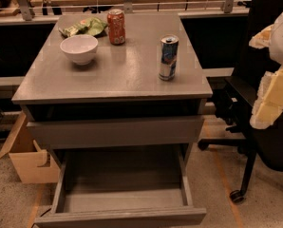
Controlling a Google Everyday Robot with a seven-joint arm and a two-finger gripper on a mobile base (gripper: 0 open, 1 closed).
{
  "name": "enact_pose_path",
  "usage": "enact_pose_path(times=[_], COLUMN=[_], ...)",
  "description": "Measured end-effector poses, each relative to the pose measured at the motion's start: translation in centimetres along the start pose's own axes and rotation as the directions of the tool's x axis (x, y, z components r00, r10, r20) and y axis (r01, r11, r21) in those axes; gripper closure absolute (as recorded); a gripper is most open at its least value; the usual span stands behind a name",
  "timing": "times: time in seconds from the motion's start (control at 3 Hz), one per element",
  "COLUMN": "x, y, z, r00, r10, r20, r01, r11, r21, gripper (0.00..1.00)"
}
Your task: Close middle drawer
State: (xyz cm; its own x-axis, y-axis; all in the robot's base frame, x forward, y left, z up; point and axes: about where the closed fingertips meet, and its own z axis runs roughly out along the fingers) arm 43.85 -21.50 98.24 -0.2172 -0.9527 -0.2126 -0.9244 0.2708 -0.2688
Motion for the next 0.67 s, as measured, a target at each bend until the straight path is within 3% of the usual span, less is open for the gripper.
enact_pose_path(times=[0.33,0.67], x=[0.0,0.5], y=[0.0,1.5], z=[0.0,1.7], r00=[1.000,0.999], r10=[0.000,0.054], r20=[0.000,0.007], r01=[0.000,-0.053], r11=[1.0000,0.9976], r21=[0.000,-0.044], gripper=[0.00,0.00])
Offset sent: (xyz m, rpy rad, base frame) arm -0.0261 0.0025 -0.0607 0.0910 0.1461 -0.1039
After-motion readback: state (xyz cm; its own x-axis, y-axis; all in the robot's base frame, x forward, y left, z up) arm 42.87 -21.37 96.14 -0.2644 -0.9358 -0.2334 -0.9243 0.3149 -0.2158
